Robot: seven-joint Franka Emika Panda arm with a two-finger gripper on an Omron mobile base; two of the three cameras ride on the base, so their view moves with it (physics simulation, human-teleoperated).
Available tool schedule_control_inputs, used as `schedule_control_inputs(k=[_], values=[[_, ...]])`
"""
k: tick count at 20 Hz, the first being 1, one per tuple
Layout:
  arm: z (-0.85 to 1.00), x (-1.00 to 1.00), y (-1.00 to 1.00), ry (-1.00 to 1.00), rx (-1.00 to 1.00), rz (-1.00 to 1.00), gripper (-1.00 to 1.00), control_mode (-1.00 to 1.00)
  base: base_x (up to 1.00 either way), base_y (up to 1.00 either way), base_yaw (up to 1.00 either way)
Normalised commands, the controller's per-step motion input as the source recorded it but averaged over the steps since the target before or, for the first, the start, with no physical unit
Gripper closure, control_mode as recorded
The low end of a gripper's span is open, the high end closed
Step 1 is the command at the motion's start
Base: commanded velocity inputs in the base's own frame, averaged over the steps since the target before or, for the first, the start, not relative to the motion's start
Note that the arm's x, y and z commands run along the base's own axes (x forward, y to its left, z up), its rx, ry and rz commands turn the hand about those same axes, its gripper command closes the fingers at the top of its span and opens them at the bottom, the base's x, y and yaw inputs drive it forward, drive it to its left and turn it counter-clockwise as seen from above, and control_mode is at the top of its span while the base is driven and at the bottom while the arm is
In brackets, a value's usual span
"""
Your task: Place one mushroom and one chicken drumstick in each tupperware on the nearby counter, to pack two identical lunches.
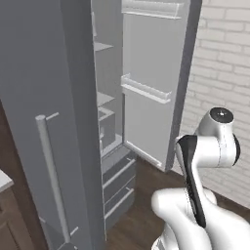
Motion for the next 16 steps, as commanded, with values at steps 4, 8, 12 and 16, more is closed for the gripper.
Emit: schedule_control_inputs(k=[4,8,12,16], values=[[0.00,0.00,0.00,0.00,0.00,0.00,-1.00,1.00,0.29,0.09,0.76],[0.00,0.00,0.00,0.00,0.00,0.00,-1.00,1.00,0.07,0.34,0.74],[0.00,0.00,0.00,0.00,0.00,0.00,-1.00,1.00,0.59,-0.24,0.28],[0.00,0.00,0.00,0.00,0.00,0.00,-1.00,1.00,0.65,-0.21,0.08]])
